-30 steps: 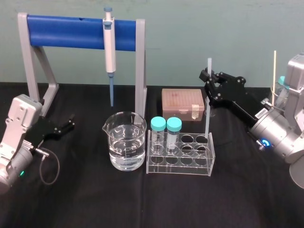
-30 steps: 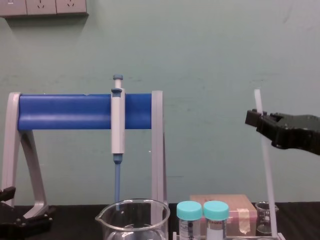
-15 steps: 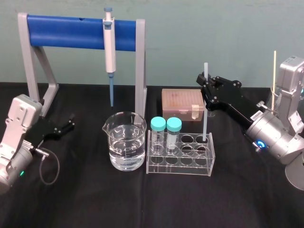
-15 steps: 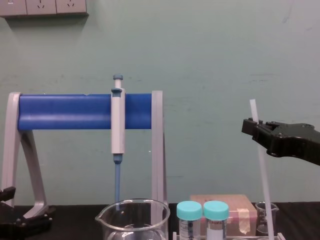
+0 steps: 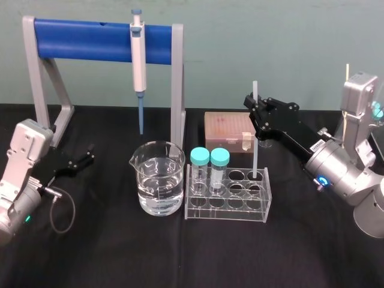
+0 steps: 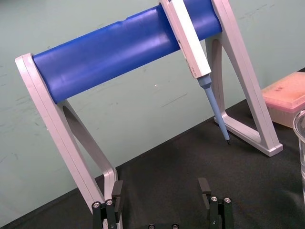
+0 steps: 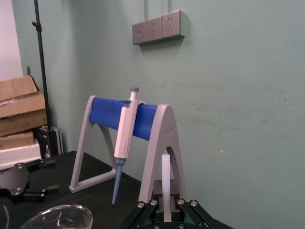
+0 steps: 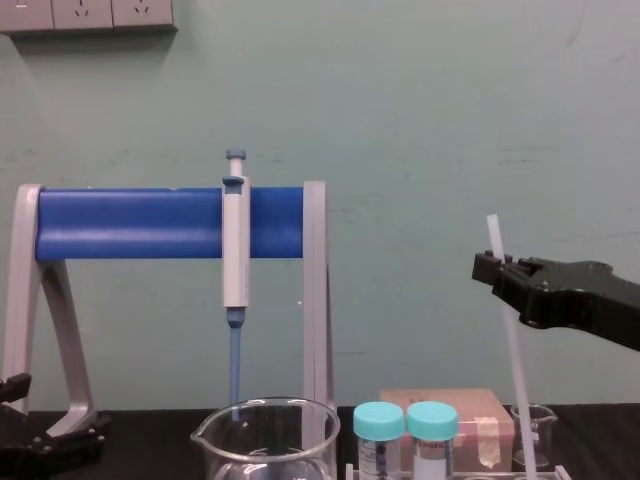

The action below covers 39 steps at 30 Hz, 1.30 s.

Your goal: Pick up the stirring rod with one hand, then place it down.

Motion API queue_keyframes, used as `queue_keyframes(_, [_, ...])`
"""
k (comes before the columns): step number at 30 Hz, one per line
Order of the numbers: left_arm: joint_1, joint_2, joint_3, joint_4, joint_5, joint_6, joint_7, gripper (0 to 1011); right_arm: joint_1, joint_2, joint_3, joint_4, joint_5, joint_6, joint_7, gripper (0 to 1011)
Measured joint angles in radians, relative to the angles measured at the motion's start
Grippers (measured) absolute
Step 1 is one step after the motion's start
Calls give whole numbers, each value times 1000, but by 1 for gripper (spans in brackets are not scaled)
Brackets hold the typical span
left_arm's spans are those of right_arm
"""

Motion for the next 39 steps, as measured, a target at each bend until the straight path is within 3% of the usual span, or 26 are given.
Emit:
queue_keyframes(26, [0,0,0,0,0,0,0,1000,17,-10,-20,51,-2,39,7,73])
queue_keyframes(39, [0,0,0,0,0,0,0,1000,23,-17,-32,79,-33,32,-6,73])
